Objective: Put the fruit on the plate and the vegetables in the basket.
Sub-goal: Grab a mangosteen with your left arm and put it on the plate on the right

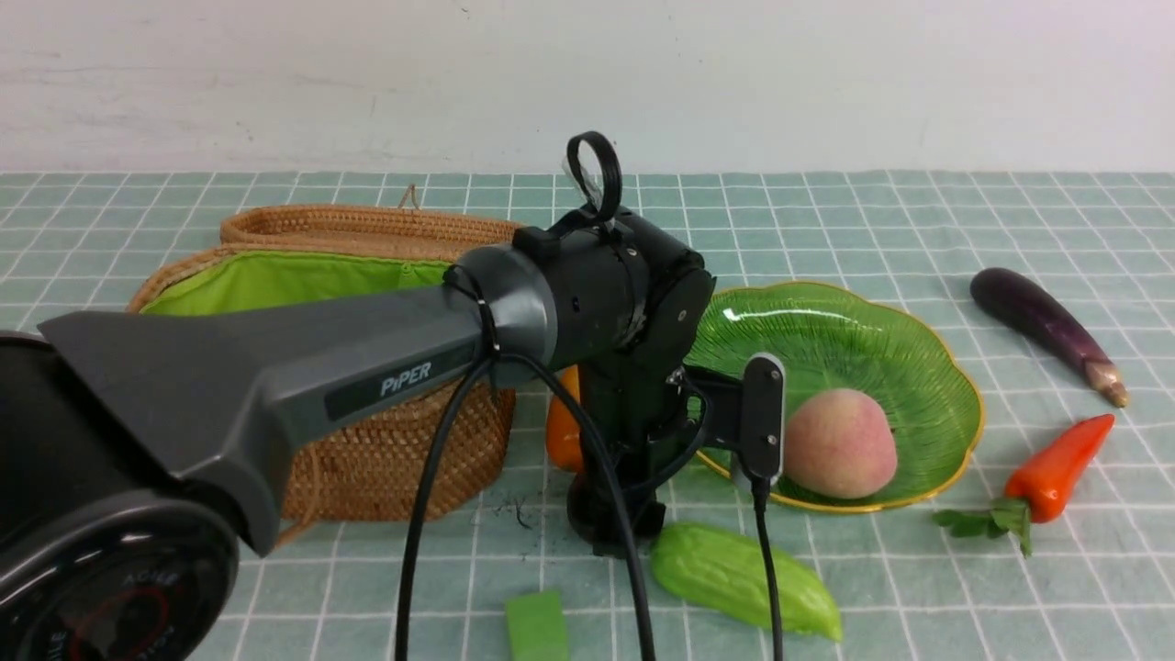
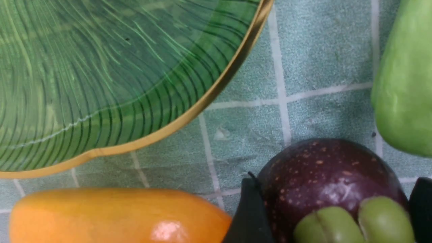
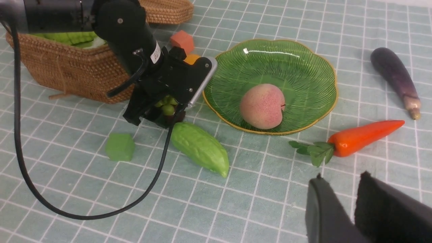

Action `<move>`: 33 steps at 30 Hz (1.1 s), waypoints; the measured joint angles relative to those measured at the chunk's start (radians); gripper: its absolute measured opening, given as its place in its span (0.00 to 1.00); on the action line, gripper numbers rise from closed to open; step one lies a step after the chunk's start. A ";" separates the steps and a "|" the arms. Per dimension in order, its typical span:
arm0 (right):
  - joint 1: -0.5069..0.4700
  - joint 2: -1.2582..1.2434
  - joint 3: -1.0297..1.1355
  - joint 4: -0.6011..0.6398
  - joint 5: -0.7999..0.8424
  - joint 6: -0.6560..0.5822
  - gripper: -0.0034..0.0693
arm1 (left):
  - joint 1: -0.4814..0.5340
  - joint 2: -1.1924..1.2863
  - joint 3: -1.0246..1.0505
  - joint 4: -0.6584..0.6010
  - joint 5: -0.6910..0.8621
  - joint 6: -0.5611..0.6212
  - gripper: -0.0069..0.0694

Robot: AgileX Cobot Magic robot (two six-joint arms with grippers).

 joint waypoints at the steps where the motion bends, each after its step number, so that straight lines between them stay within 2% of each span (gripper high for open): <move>1: 0.000 0.000 0.000 0.000 0.000 0.000 0.27 | 0.000 0.000 0.000 0.000 0.000 0.000 0.79; 11: 0.000 0.000 0.000 0.019 0.000 -0.003 0.27 | 0.000 0.003 -0.005 -0.023 -0.002 -0.022 0.76; 18: 0.000 0.000 0.000 0.019 0.000 -0.003 0.27 | 0.001 -0.055 -0.009 -0.120 -0.055 -0.115 0.76; 21: 0.000 0.000 0.000 0.019 -0.005 -0.003 0.27 | 0.001 -0.087 -0.061 -0.161 -0.086 -0.211 0.76; 24: 0.000 0.000 0.000 0.019 -0.023 -0.003 0.27 | 0.001 -0.085 -0.127 -0.221 -0.221 -0.432 0.76; 27: 0.000 0.000 0.000 0.023 -0.029 -0.003 0.27 | 0.001 -0.055 -0.143 -0.240 -0.316 -0.541 0.76; 33: 0.000 0.000 0.000 0.049 -0.030 -0.003 0.27 | 0.001 0.061 -0.145 -0.229 -0.436 -0.618 0.76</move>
